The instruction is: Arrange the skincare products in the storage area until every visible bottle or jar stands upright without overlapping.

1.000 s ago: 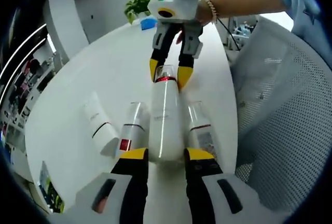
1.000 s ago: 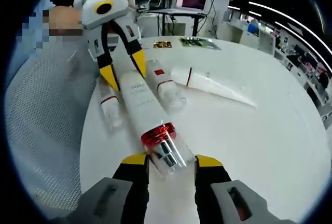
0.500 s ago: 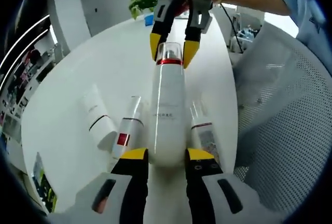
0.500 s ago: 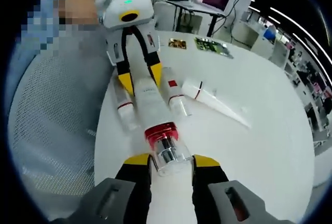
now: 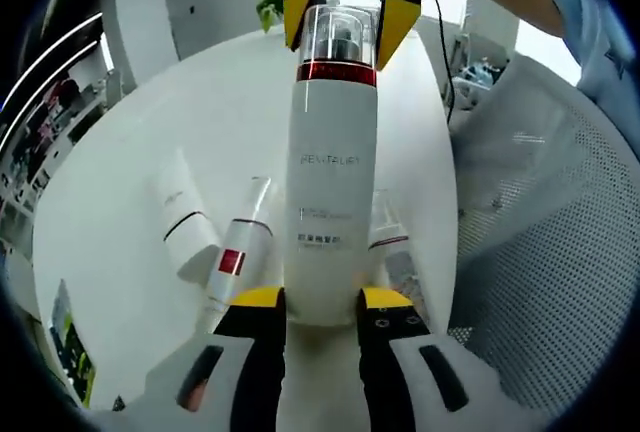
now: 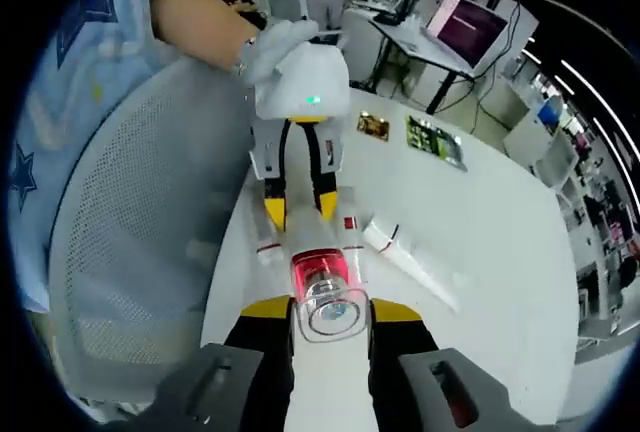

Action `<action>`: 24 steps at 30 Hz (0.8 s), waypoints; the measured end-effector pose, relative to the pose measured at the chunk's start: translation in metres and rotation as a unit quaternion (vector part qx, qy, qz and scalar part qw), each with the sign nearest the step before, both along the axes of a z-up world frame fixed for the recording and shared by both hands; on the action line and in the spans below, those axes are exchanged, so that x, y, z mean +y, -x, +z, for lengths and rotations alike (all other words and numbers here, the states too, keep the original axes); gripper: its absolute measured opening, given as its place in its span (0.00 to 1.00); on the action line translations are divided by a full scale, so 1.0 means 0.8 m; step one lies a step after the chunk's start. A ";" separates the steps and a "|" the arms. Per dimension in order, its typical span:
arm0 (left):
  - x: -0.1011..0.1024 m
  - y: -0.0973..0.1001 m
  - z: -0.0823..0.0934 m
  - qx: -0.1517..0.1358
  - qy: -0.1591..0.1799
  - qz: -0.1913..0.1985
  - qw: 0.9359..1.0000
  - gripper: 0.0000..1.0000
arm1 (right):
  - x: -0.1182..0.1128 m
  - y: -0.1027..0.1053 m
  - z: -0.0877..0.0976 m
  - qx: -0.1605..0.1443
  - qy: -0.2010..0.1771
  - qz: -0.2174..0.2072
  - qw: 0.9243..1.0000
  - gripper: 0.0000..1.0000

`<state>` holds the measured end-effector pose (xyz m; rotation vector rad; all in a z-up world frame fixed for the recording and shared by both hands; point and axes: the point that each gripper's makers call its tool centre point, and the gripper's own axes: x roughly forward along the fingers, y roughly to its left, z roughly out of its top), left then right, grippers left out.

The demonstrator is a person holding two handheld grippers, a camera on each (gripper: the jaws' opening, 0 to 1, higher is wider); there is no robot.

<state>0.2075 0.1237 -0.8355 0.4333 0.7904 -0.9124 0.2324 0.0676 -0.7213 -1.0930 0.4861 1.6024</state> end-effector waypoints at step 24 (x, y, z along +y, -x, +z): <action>-0.031 -0.018 0.067 -0.043 0.122 0.030 0.991 0.28 | 0.044 0.024 0.019 0.011 -0.014 0.018 1.000 0.22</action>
